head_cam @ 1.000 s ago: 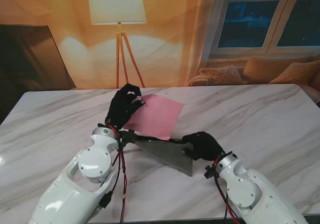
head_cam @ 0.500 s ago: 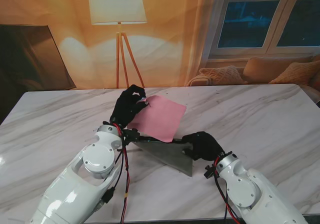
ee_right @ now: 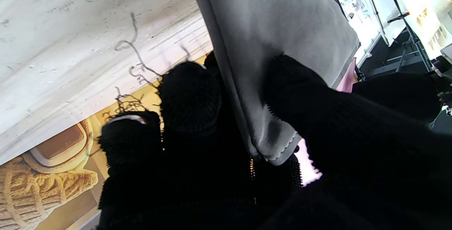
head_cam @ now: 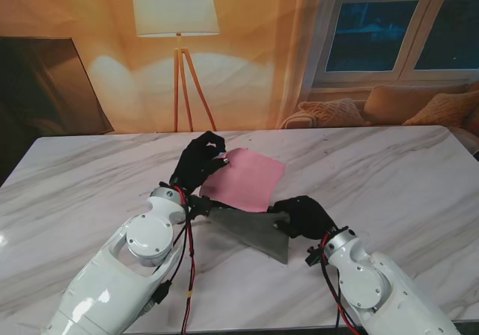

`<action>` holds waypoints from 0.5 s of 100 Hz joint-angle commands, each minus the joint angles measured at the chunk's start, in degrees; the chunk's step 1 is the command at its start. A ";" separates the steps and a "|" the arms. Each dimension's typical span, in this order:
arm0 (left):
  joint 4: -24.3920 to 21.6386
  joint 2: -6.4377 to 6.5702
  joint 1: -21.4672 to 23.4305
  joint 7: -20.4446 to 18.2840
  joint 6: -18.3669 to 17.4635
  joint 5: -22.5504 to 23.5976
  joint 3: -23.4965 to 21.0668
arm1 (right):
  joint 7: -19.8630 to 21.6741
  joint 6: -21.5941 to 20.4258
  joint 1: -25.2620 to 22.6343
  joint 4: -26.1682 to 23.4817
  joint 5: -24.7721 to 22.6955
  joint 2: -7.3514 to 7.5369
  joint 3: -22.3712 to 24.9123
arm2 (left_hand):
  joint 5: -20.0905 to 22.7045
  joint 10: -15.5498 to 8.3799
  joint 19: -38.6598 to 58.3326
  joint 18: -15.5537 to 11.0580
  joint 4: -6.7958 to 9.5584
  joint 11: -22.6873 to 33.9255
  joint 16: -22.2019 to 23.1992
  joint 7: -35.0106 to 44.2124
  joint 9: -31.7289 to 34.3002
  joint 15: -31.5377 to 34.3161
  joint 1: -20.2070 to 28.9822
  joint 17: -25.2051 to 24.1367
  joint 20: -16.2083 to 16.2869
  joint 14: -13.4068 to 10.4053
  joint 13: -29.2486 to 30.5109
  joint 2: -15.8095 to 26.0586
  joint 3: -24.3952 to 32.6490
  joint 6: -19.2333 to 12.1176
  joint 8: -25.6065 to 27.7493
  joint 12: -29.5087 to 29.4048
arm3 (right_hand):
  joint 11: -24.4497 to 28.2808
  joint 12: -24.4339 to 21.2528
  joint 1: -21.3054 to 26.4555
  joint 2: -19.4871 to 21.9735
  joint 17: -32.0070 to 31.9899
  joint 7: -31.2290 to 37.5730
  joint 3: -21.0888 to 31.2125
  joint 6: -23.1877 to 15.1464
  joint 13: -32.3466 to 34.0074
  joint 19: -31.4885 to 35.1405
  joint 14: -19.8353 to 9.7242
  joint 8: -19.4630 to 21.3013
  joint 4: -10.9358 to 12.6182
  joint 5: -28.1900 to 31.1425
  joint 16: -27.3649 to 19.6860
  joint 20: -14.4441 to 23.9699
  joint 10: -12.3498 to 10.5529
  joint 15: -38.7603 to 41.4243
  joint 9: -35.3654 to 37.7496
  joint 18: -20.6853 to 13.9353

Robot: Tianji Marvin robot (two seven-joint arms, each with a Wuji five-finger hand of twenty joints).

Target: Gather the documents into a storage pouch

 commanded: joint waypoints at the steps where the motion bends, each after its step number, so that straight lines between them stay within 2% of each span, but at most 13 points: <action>1: -0.26 0.32 0.77 -1.22 0.22 -0.49 -0.21 | 1.00 0.91 -0.28 -0.36 0.41 -0.25 0.00 | 1.10 -7.85 -1.12 -5.00 1.78 1.70 -0.16 1.31 4.04 -1.10 4.51 -2.22 -0.53 -0.27 1.83 -1.53 5.28 -2.50 -0.61 -0.83 | 1.11 -0.05 3.21 5.99 -0.15 7.85 1.60 -3.93 -1.16 1.67 -2.68 3.95 3.49 5.90 -0.31 0.09 1.77 1.26 -0.26 -0.99; 11: -0.40 0.85 1.15 -2.86 0.04 -0.25 -0.57 | 1.29 1.33 -0.45 -0.73 0.99 -0.28 0.12 | 1.29 -7.28 -2.63 -5.40 1.97 1.40 -0.64 1.07 4.57 -2.14 3.95 -2.83 0.08 -0.54 2.85 -2.07 6.00 -2.52 -1.00 -1.65 | 1.14 -0.08 3.25 5.96 -0.15 7.85 1.63 -3.73 -1.25 1.67 -2.55 3.86 3.51 5.86 -0.32 0.10 1.82 1.24 -0.23 -0.99; 14: -0.57 1.03 1.29 -3.47 0.18 -0.34 -0.72 | 1.36 1.49 -0.50 -0.84 1.18 -0.30 0.16 | 1.35 -8.21 -3.26 -5.44 2.00 1.40 -0.69 0.97 4.62 -2.16 3.80 -3.17 0.11 -0.28 3.05 -2.12 6.15 -2.49 -1.13 -1.78 | 1.13 -0.09 3.25 6.01 -0.21 7.84 1.65 -3.62 -1.26 1.65 -2.49 3.82 3.51 5.82 -0.33 0.10 1.90 1.24 -0.26 -0.97; 19: -0.84 1.36 1.49 -4.59 0.53 -0.35 -0.94 | 1.44 1.71 -0.58 -1.02 1.52 -0.34 0.24 | 1.55 -8.07 -4.49 -5.67 2.05 1.19 -1.04 0.44 4.71 -2.06 3.40 -3.40 0.00 -0.03 3.41 -2.13 6.36 -2.28 -1.56 -2.16 | 1.11 -0.11 3.25 6.05 -0.38 7.86 1.66 -3.44 -1.26 1.63 -2.35 3.76 3.51 5.76 -0.32 0.11 2.04 1.26 -0.33 -0.90; 33: -1.21 2.15 1.86 -7.43 1.17 -0.57 -1.74 | 1.22 1.99 -0.63 -1.22 1.88 -0.46 0.35 | 1.12 -7.02 -10.05 -7.20 2.29 -0.08 -2.96 -0.80 4.35 -2.17 2.62 -4.86 -1.82 0.09 3.92 -2.59 6.97 -1.36 -2.69 -2.89 | 1.15 -0.14 3.22 6.09 -0.45 7.90 1.66 -3.29 -1.28 1.74 -2.31 3.63 3.50 5.62 -0.33 0.21 2.08 1.28 -0.42 -0.82; 43: -1.33 2.72 1.97 -9.27 1.11 -0.41 -2.31 | 1.28 2.25 -0.70 -1.37 2.25 -0.50 0.39 | -0.76 -5.89 -13.14 -8.49 2.52 -1.36 -4.06 -2.42 2.56 -2.37 2.36 -5.25 -3.42 -0.04 3.87 -2.99 7.21 -0.97 -3.53 -2.90 | 1.17 -0.19 3.24 6.09 -0.47 7.95 1.71 -3.03 -1.32 1.76 -2.16 3.51 3.51 5.58 -0.33 0.25 2.12 1.29 -0.42 -0.72; 50: -1.36 3.12 1.94 -10.30 0.87 0.33 -2.58 | 1.35 2.35 -0.74 -1.47 2.43 -0.52 0.41 | -4.18 -4.86 -14.86 -8.99 2.49 -1.99 -4.05 -5.12 -2.19 -1.63 3.02 -5.61 -4.56 -0.23 3.76 -2.88 6.91 -0.48 -4.68 -0.01 | 1.19 -0.20 3.19 6.07 -0.47 7.96 1.71 -3.04 -1.32 1.76 -2.15 3.43 3.49 5.55 -0.34 0.26 2.26 1.30 -0.42 -0.68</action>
